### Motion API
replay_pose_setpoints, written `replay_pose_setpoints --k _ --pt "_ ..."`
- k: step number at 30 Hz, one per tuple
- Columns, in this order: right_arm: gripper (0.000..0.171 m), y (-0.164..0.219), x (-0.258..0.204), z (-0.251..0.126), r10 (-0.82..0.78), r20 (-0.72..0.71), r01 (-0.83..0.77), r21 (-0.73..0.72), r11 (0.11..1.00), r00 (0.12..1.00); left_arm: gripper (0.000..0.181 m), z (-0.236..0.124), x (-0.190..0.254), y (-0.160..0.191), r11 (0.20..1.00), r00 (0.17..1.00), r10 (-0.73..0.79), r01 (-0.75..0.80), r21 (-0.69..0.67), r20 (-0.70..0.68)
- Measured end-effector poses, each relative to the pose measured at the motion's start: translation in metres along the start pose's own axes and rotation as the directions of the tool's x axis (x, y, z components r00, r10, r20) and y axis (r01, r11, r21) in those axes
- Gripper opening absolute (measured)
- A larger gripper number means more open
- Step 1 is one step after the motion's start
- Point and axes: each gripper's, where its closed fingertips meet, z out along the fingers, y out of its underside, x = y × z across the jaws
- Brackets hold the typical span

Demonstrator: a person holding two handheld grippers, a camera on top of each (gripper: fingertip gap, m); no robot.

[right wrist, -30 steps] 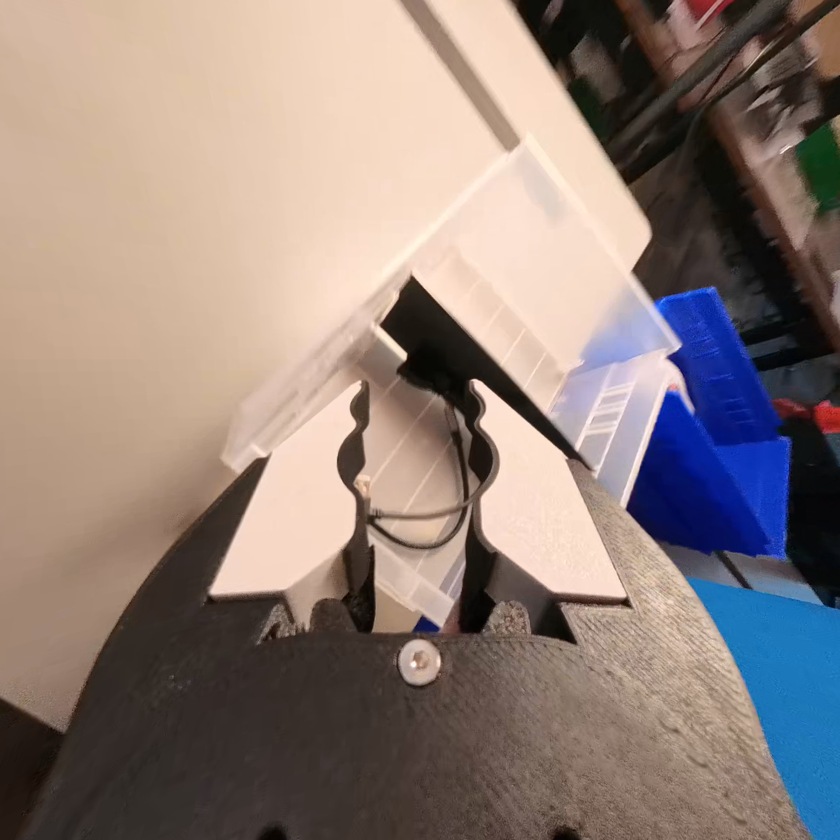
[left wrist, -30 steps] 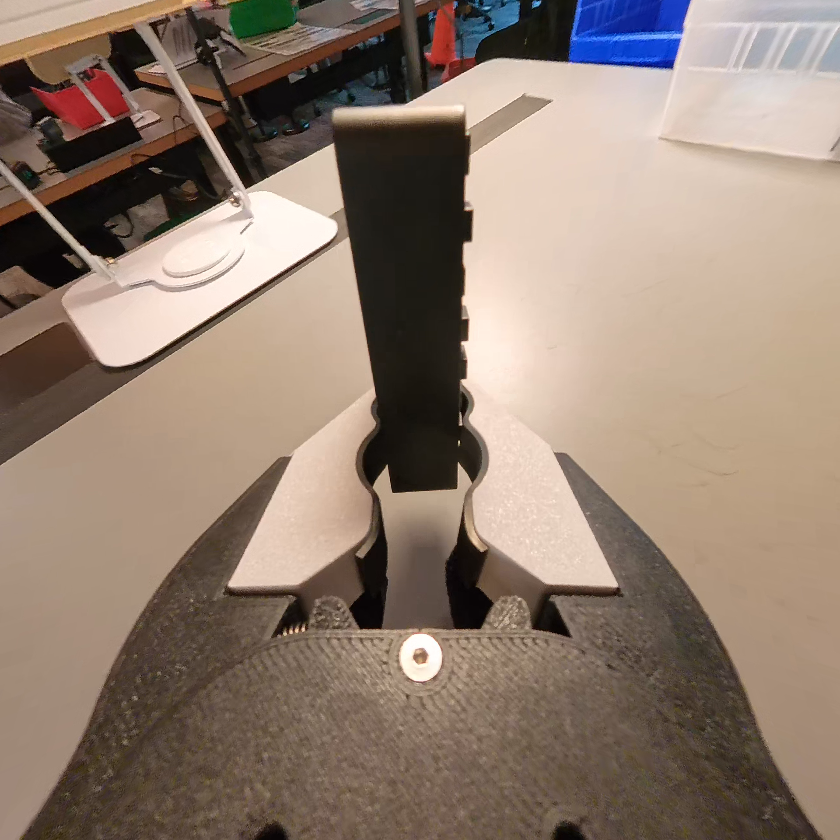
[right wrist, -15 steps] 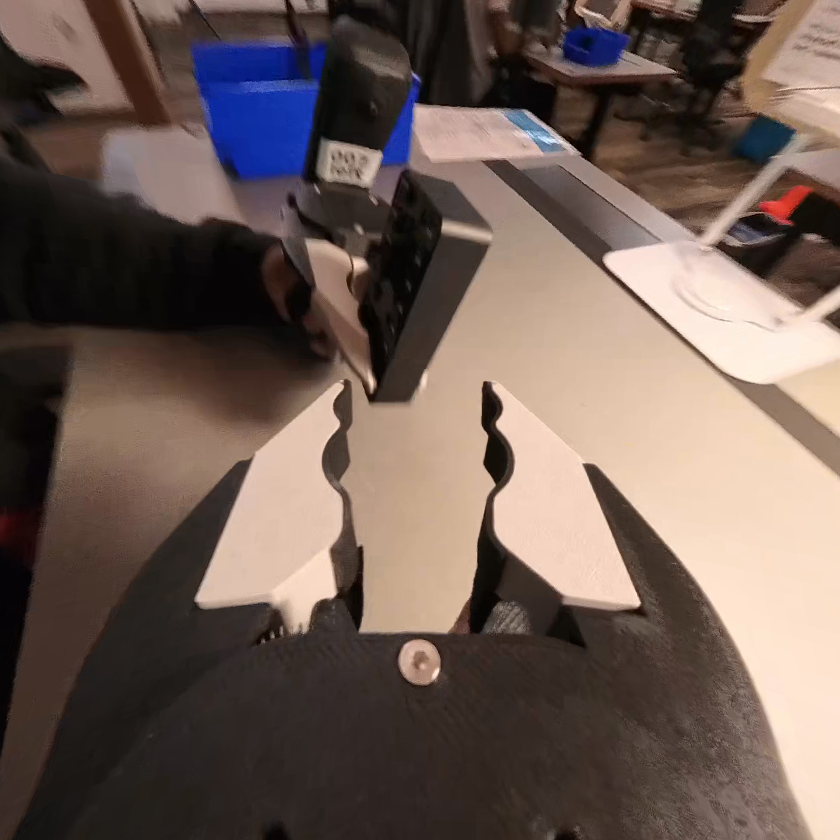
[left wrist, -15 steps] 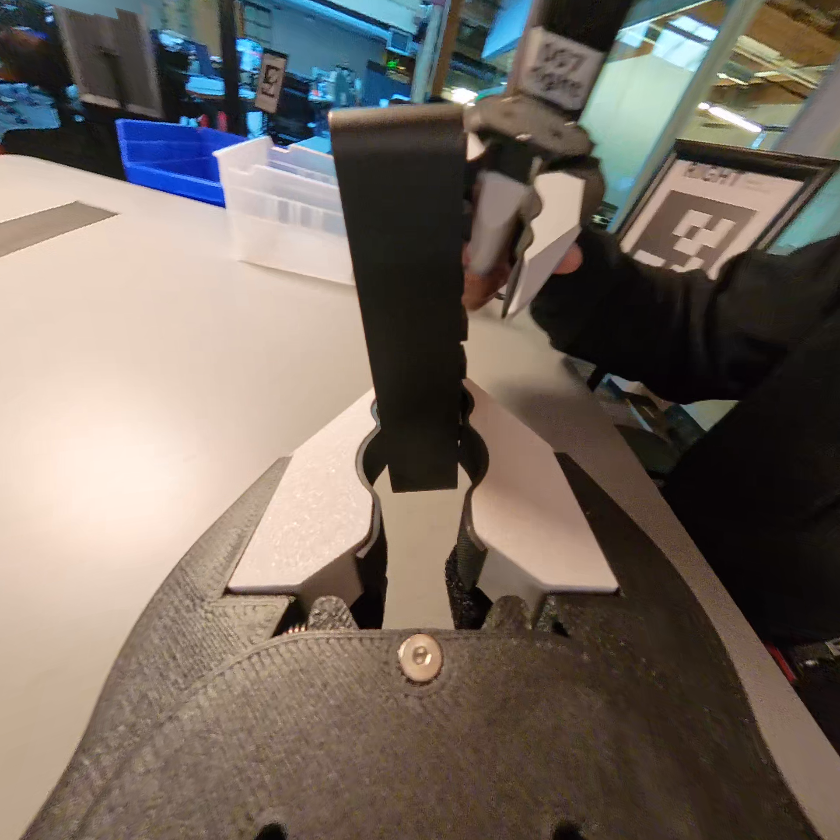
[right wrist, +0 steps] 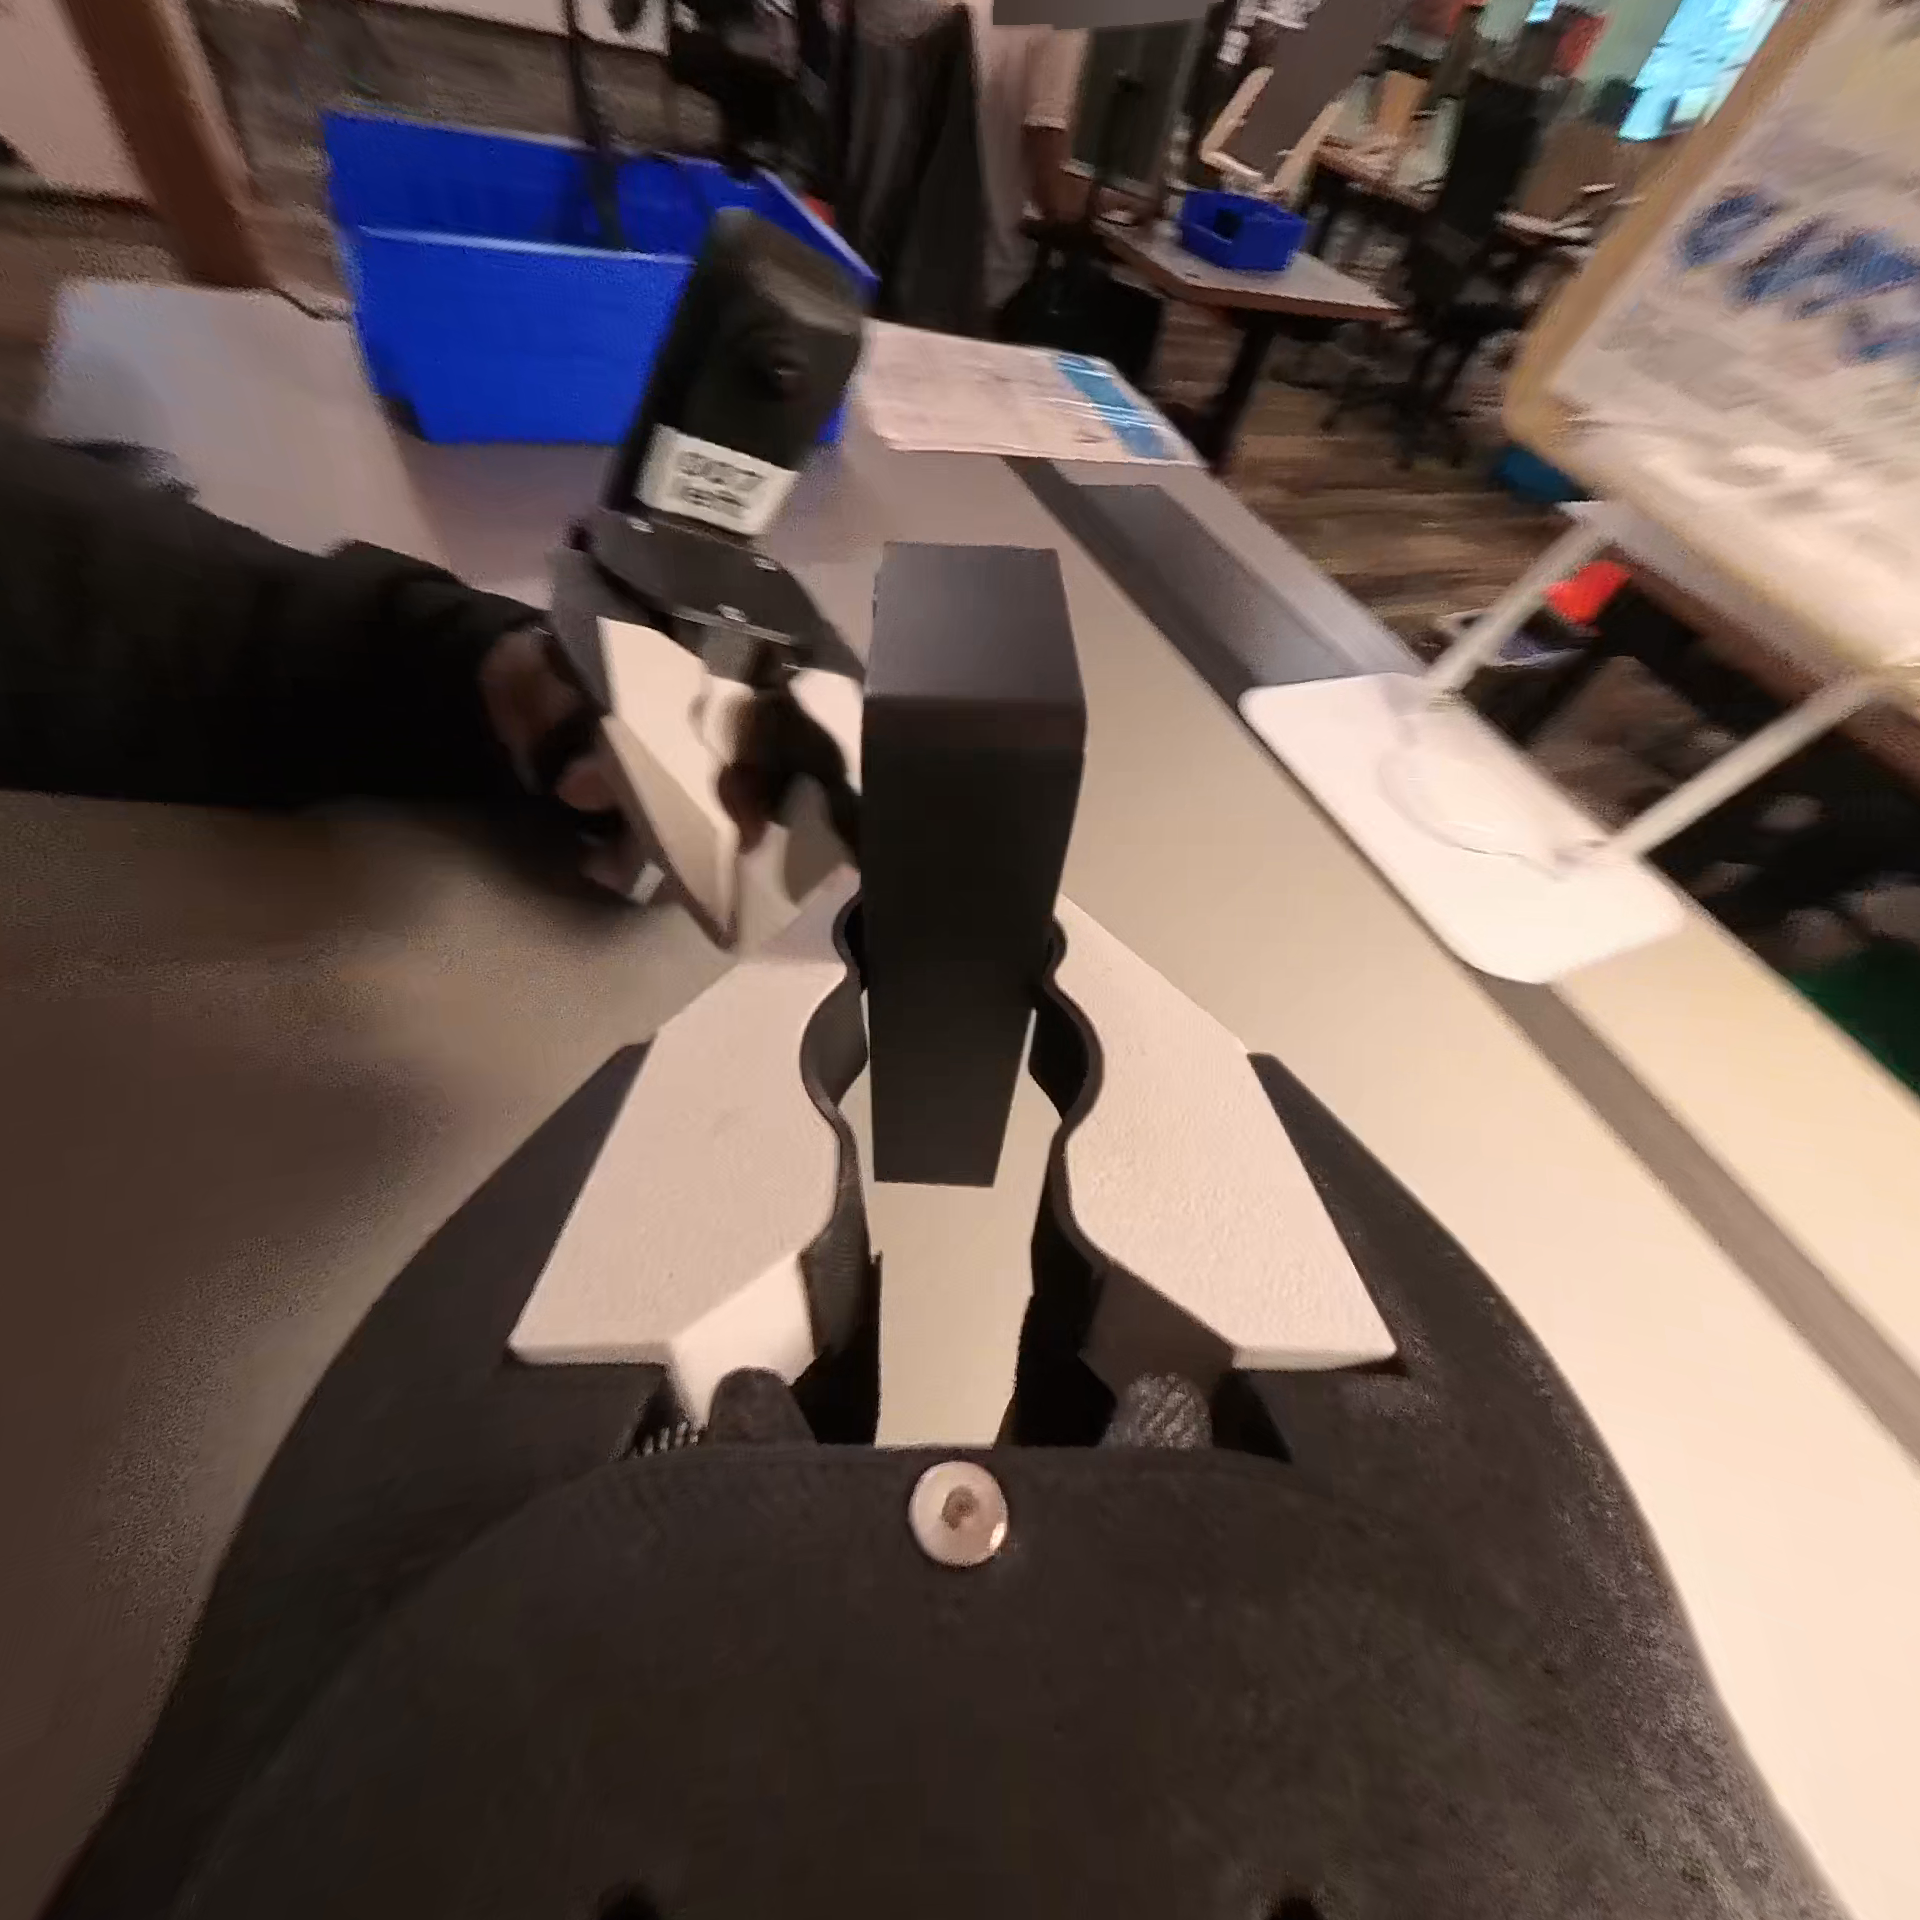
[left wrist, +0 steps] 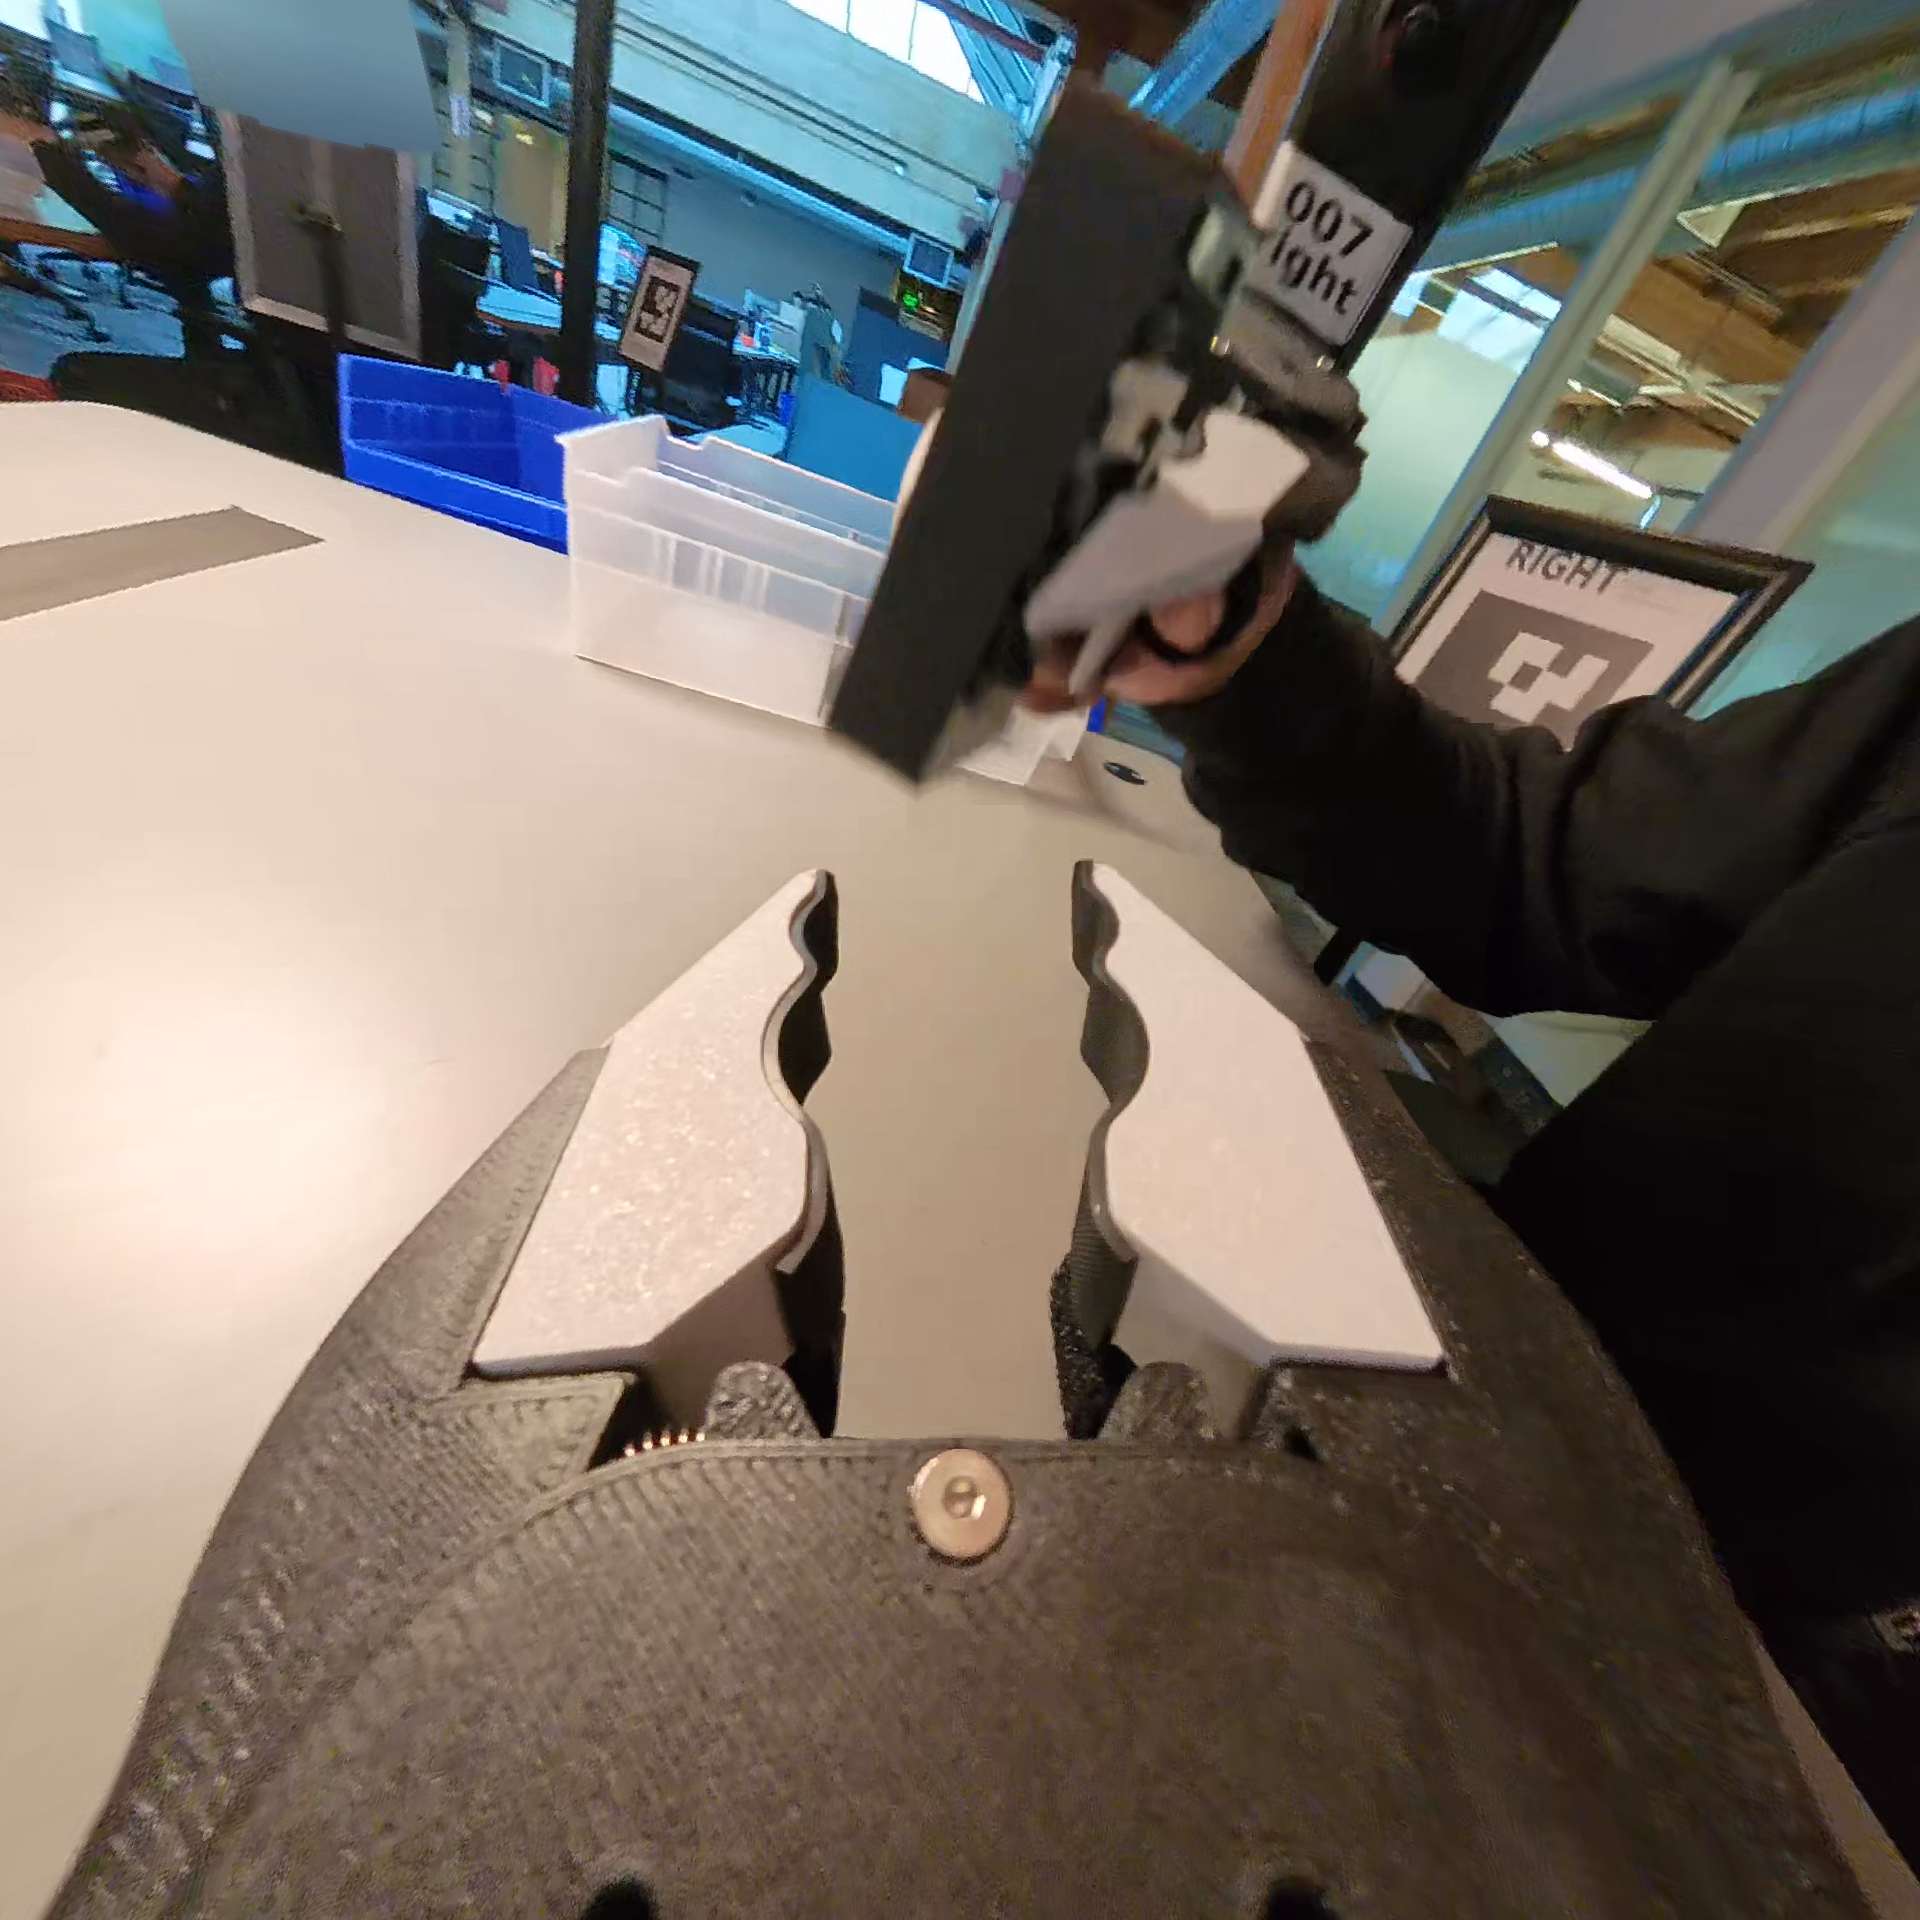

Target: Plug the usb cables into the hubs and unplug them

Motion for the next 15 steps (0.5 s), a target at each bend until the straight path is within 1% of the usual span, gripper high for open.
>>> replay_pose_setpoints --k 2,3,4,6,8,10,12,15 --pt "0.025 0.002 0.039 -0.035 -0.084 -0.118 0.076 -0.07 0.995 0.989 0.048 -0.001 -0.006 0.0 1.0 1.0 -0.022 0.022 0.0 0.021" --pt "0.026 0.008 0.063 -0.055 -0.143 -0.182 0.119 -0.137 0.983 0.973 0.048 -0.002 -0.008 0.0 1.0 0.999 -0.031 0.031 0.002 0.027" --pt "0.026 0.018 0.088 -0.076 -0.211 -0.233 0.158 -0.227 0.961 0.949 0.048 -0.002 -0.009 -0.001 0.999 0.999 -0.037 0.037 0.003 0.033" --pt "0.026 0.049 0.133 -0.119 -0.314 -0.255 0.187 -0.419 0.888 0.915 0.048 -0.001 -0.011 0.0 0.999 0.998 -0.041 0.042 0.0 0.042" --pt "0.026 0.088 0.175 -0.16 -0.379 -0.238 0.175 -0.594 0.785 0.894 0.047 0.0 -0.012 0.001 0.999 0.998 -0.041 0.042 -0.008 0.054" --pt "0.026 0.129 0.21 -0.196 -0.418 -0.192 0.148 -0.741 0.655 0.888 0.047 0.001 -0.014 0.002 0.999 0.997 -0.041 0.043 -0.016 0.068" --pt "0.026 0.166 0.232 -0.221 -0.435 -0.104 0.153 -0.844 0.515 0.894 0.047 0.001 -0.017 0.002 0.999 0.996 -0.042 0.043 -0.017 0.081" --pt "0.027 0.213 0.248 -0.237 -0.399 0.055 0.2 -0.922 0.331 0.915 0.047 -0.001 -0.019 0.0 0.999 0.995 -0.042 0.042 0.001 0.096"
